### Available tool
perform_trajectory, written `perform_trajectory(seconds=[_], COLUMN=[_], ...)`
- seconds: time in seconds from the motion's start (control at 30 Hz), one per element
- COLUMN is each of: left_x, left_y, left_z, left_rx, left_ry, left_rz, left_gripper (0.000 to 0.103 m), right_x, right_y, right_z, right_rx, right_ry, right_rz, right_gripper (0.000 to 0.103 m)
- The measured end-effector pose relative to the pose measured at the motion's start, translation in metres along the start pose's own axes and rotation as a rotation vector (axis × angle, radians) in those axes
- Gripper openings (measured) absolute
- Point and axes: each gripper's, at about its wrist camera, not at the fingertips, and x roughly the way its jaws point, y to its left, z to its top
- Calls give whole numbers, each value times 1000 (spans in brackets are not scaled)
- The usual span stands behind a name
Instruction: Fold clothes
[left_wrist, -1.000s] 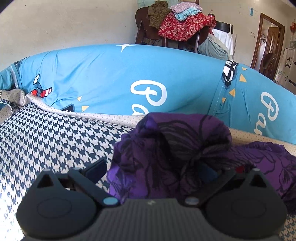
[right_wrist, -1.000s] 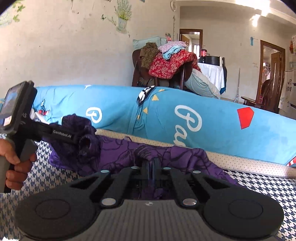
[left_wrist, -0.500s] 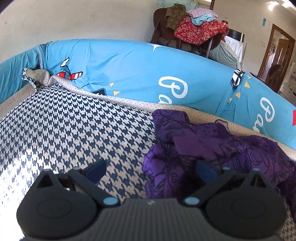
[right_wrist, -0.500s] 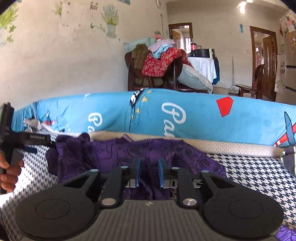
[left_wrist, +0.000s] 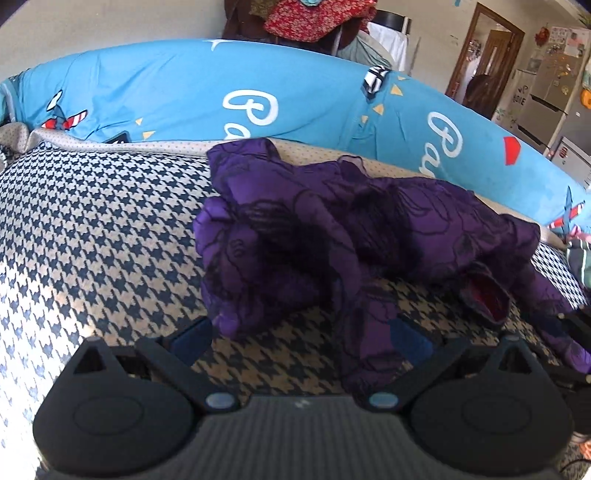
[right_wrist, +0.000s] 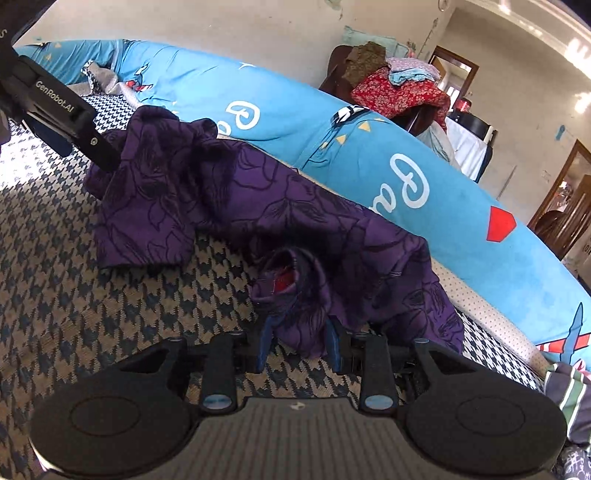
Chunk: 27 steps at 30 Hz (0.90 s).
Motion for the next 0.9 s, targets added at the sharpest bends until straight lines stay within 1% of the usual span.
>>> perform_trajectory(seconds=[0.07,0.13,0.2,0.4,0.57,0.6,0.63,0.67,0.7,0.73,0.77,0.8,0.83,0.87,0.9], left_x=[5,10,17,36,54,56,59,61,64,67,70,70,69,66,62], left_y=[-6,-11,-13,-18,-22,-22,-22,-22,-21,-20,-18,-16,-14,-12,-10], left_z=[-2,-4,-3,0,1,2,2,1,0,0,-1,-1,-1,0,1], left_rx=[23,35,30,-1,-29,-30,-29,-29,-28,-32,-35,-45,-54,-58,-62], left_ry=[9,17,28,42,62,62,63,68,72,84,96,100,96,84,71], left_rz=[-13,-18,-26,-37,-26,-23,-19,-17,-15,-11,-6,1,6,8,11], left_gripper=[103,103,103,103,101,95,92,83,68,60,47,38,32,19,15], right_x=[5,10,14,30,43,46,49,52,54,55,55,55,54,51,48], right_y=[8,13,16,21,18,17,17,16,16,15,13,12,10,8,6], right_z=[3,5,7,11,12,12,13,13,14,15,16,16,17,18,19], right_rx=[-34,-58,-66,-79,-54,-47,-41,-35,-27,-15,-1,14,28,38,49], right_ry=[-1,-5,-6,3,9,14,20,25,26,25,25,25,20,11,1], right_rz=[-10,-15,-16,-30,-18,-17,-17,-17,-15,-12,-5,0,1,-2,-5], right_gripper=[30,33,36,36,36,36,36,35,30,26,19,14,12,9,8])
